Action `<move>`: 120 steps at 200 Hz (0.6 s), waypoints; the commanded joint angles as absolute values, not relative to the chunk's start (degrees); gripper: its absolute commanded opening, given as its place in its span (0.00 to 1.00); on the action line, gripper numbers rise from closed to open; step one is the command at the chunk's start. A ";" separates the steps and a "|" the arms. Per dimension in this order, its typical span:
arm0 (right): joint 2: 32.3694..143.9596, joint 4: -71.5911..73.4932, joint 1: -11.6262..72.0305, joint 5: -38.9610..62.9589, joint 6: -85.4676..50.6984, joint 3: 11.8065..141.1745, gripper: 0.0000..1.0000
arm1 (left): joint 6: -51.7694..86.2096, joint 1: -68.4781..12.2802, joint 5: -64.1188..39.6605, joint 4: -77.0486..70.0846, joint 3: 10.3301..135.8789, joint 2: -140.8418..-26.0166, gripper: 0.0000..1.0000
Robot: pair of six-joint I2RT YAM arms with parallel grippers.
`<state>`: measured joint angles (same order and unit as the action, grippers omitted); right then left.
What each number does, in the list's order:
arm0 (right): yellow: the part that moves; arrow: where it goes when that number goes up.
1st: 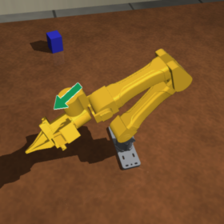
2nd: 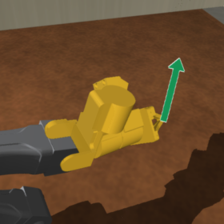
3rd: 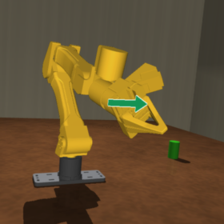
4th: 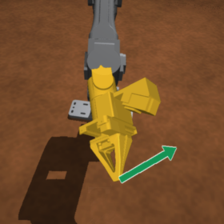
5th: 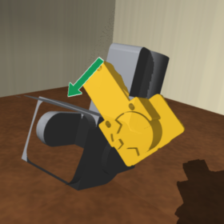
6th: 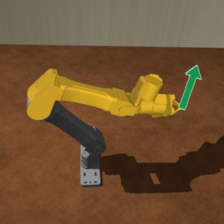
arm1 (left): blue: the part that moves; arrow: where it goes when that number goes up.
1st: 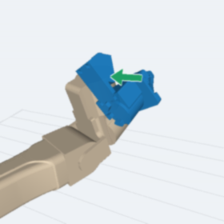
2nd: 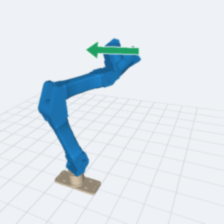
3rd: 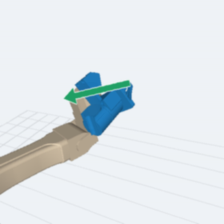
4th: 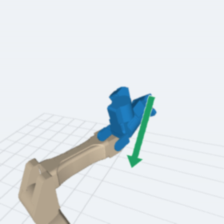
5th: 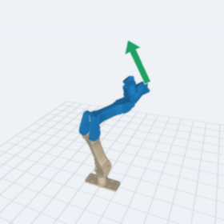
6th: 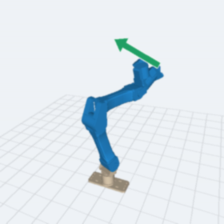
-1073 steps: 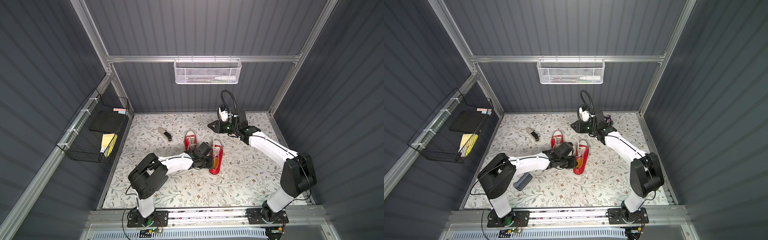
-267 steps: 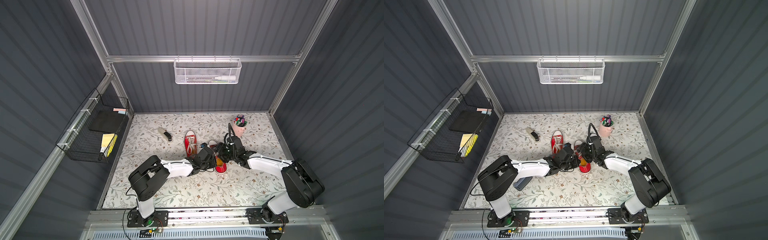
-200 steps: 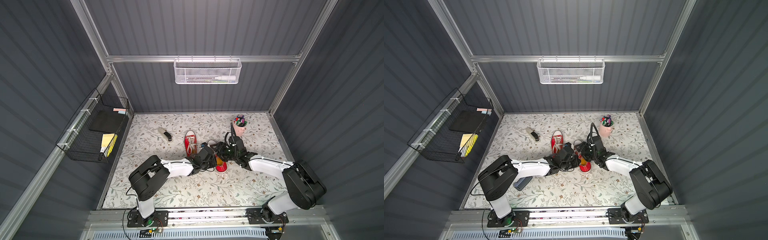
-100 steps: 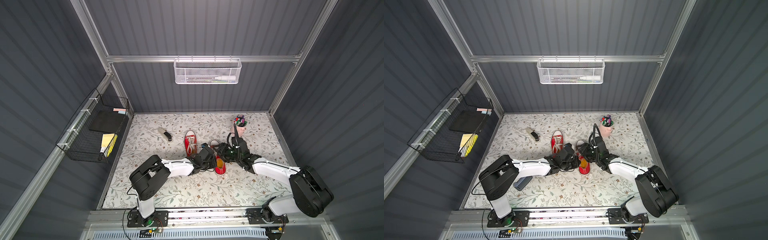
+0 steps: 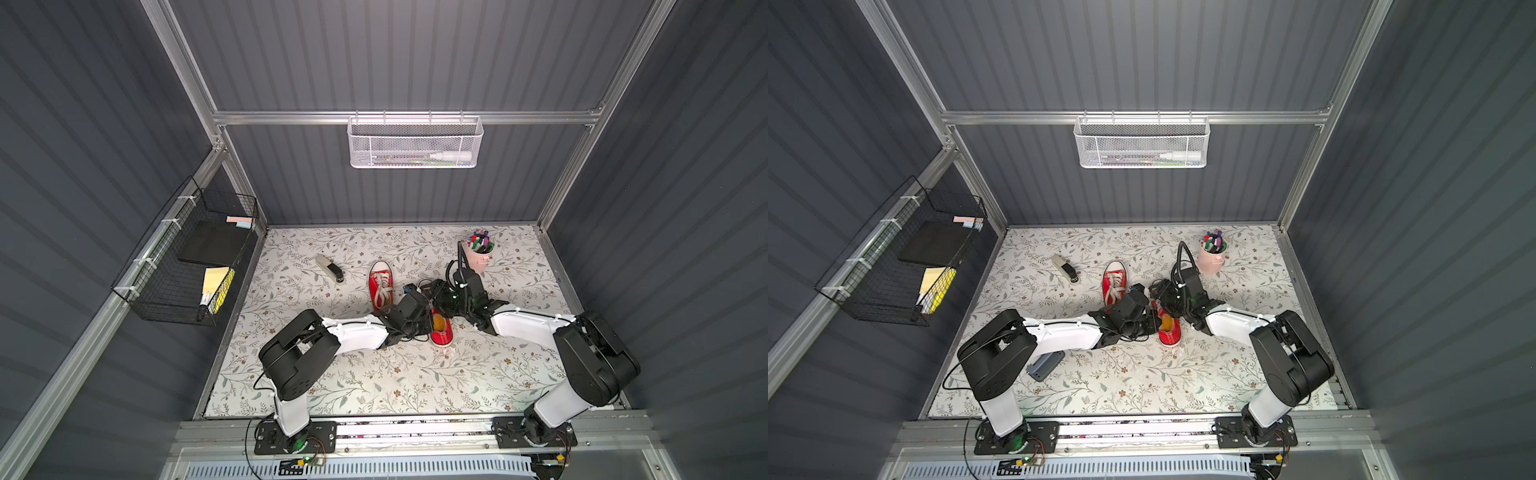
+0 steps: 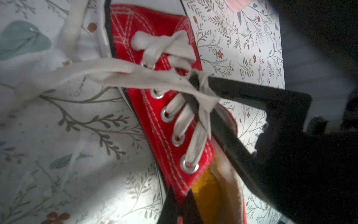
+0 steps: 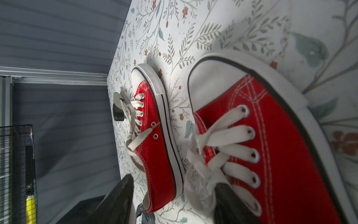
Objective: Remove the insole from the shoe
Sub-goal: Untie the shoelace on the shoe.
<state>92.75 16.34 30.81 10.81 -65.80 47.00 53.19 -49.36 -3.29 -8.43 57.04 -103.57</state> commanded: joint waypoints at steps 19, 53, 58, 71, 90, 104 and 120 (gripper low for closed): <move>96.07 17.24 31.02 3.65 -59.23 55.36 0.67 | 46.30 -50.36 -7.01 -0.16 58.40 -102.66 0.01; 99.04 15.00 30.79 1.98 -56.31 59.25 0.67 | 44.30 -50.26 -7.11 3.50 57.52 -101.30 0.01; 99.31 14.72 30.80 1.78 -56.05 59.67 0.67 | 44.17 -50.26 -7.19 3.88 57.40 -101.25 0.01; 99.20 13.80 30.85 1.96 -55.43 60.22 0.67 | 44.18 -50.28 -7.30 4.29 56.71 -100.75 0.01; 97.66 11.69 30.85 3.77 -55.01 59.95 0.67 | 45.35 -50.20 -7.56 4.26 55.69 -100.01 0.01; 95.90 8.64 30.89 6.53 -54.82 59.29 0.67 | 46.48 -50.25 -7.14 3.54 55.70 -99.93 0.01; 93.88 7.21 31.10 9.79 -55.70 56.88 0.67 | 47.23 -50.25 -6.68 2.71 56.43 -100.47 0.01</move>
